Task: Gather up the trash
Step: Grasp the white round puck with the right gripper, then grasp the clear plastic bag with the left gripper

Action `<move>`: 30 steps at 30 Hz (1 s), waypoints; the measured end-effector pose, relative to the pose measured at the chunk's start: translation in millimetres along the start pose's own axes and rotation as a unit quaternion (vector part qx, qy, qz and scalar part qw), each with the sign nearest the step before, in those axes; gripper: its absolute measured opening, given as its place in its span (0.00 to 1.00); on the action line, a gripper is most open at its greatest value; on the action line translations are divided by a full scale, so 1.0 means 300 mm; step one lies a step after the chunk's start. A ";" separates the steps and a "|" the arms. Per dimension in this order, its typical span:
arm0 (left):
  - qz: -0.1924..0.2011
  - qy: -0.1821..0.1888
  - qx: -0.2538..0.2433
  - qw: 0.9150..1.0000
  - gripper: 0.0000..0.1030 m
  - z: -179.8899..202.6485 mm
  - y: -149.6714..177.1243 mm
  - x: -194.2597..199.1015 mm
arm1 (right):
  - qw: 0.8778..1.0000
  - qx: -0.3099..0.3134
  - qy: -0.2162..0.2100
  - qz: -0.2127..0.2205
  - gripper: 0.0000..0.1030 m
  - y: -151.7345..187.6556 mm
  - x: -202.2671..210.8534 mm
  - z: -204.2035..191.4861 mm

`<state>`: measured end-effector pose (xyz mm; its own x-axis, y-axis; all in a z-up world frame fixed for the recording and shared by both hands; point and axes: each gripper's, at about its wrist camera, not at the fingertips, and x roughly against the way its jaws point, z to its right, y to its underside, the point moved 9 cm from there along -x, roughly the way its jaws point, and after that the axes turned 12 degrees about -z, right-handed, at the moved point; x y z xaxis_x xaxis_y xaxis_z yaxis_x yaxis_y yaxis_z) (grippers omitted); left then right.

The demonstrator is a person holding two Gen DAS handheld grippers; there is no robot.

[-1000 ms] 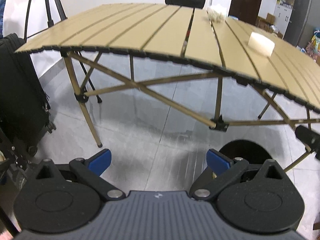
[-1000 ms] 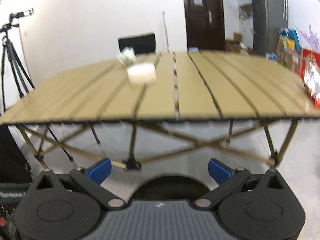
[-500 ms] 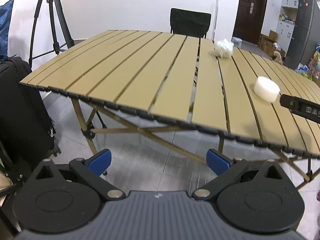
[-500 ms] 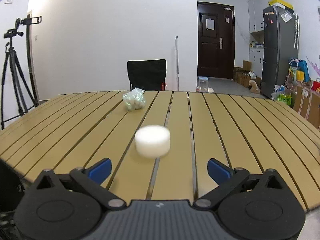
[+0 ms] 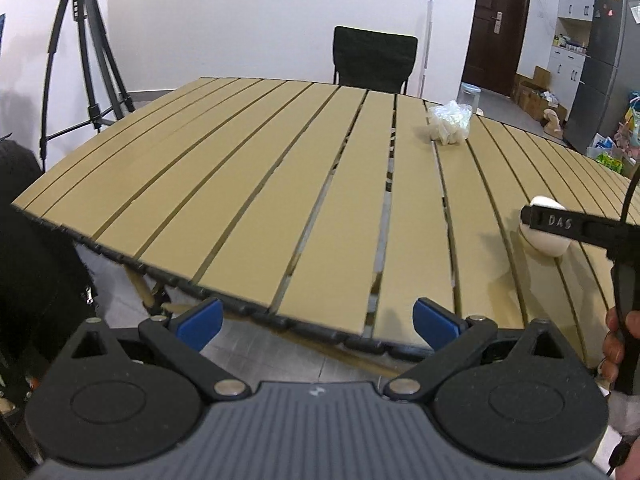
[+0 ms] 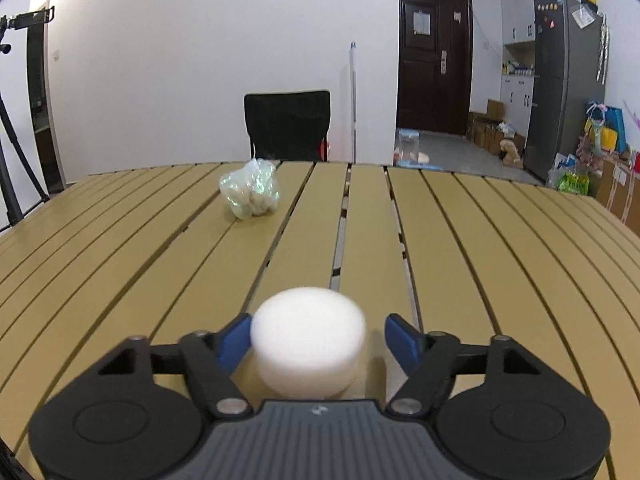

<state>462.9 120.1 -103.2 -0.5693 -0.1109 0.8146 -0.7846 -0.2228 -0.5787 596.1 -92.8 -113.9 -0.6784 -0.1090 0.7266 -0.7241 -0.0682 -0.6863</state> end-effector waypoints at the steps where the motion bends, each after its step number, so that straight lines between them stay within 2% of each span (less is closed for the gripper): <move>1: 0.001 0.002 -0.003 1.000 1.00 0.010 -0.010 -0.004 | 1.000 0.000 -0.003 -0.005 0.56 0.001 -0.009 0.002; 5: 0.006 0.008 -0.015 1.000 1.00 0.057 -0.053 -0.009 | 1.000 0.003 -0.021 -0.003 0.53 -0.004 -0.006 0.007; 9: 0.018 0.019 -0.028 0.999 1.00 0.112 -0.123 -0.005 | 0.999 -0.006 -0.031 0.019 0.52 -0.044 0.030 0.041; 18: 0.037 0.033 -0.043 0.998 1.00 0.279 -0.401 -0.038 | 0.997 -0.048 -0.014 0.052 0.52 -0.219 0.114 0.273; 23: 0.035 0.025 -0.044 0.998 1.00 0.389 -0.560 -0.144 | 0.995 -0.079 -0.019 0.057 0.52 -0.313 0.105 0.404; 30: 0.013 0.017 -0.037 0.999 1.00 0.526 -0.724 -0.380 | 0.995 -0.087 0.003 0.043 0.52 -0.398 -0.011 0.540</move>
<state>737.0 28.3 -64.0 -0.5970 -0.0822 0.7980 -0.7845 -0.1482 -0.6022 704.9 -244.8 -39.6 -0.7397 -0.1013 0.6653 -0.6730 0.1138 -0.7309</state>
